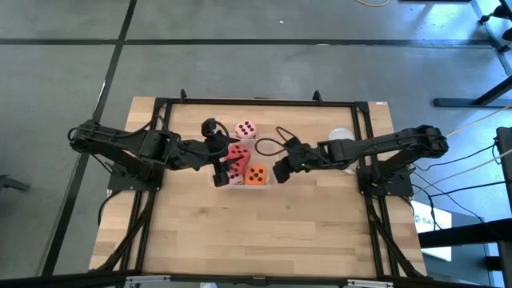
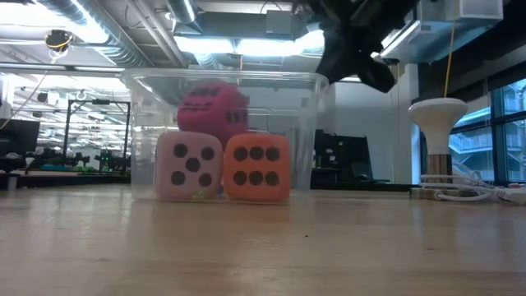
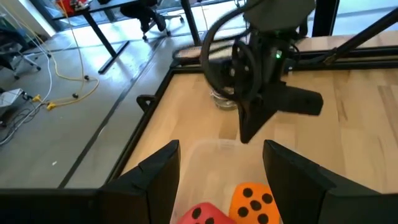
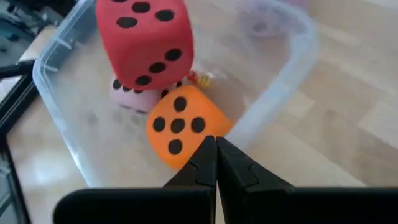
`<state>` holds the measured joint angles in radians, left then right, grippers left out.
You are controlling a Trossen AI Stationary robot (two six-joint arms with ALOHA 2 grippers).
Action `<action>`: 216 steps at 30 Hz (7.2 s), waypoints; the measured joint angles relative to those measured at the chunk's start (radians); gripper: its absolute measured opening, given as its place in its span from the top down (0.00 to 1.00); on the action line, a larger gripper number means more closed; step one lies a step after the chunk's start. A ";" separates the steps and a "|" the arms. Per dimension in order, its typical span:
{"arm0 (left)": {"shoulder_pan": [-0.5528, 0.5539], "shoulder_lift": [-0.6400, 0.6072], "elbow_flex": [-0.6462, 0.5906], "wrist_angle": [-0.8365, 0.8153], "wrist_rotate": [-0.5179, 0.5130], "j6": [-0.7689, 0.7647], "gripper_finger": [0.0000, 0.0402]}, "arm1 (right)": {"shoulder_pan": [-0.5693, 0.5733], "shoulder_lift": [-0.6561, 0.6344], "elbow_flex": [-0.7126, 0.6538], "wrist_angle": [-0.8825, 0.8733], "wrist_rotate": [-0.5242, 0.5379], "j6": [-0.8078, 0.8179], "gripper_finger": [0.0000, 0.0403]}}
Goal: Pick & Place Dice
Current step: Adjust the transparent bin on the table, then put the large pink dice into the transparent bin
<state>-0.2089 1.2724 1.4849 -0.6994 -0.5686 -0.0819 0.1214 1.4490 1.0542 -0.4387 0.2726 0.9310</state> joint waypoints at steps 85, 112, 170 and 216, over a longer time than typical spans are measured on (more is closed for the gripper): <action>-0.027 -0.094 -0.001 -0.196 -0.076 -0.175 0.47 | -0.348 0.227 0.435 -0.101 -0.395 -0.357 1.00; -0.047 -0.133 -0.001 -0.195 -0.113 -0.194 0.47 | -0.624 0.518 0.438 0.082 -0.838 -0.215 0.31; -0.047 -0.132 -0.001 -0.142 -0.067 -0.238 0.47 | -0.560 0.778 0.612 0.038 -0.771 0.147 0.68; -0.112 -0.211 0.000 -0.218 -0.095 -0.334 0.47 | -0.596 0.461 0.608 -0.115 -0.782 -0.189 1.00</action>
<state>-0.3210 1.0617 1.4845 -0.9173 -0.6635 -0.4156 -0.4744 1.9095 1.6623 -0.5532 -0.5097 0.7416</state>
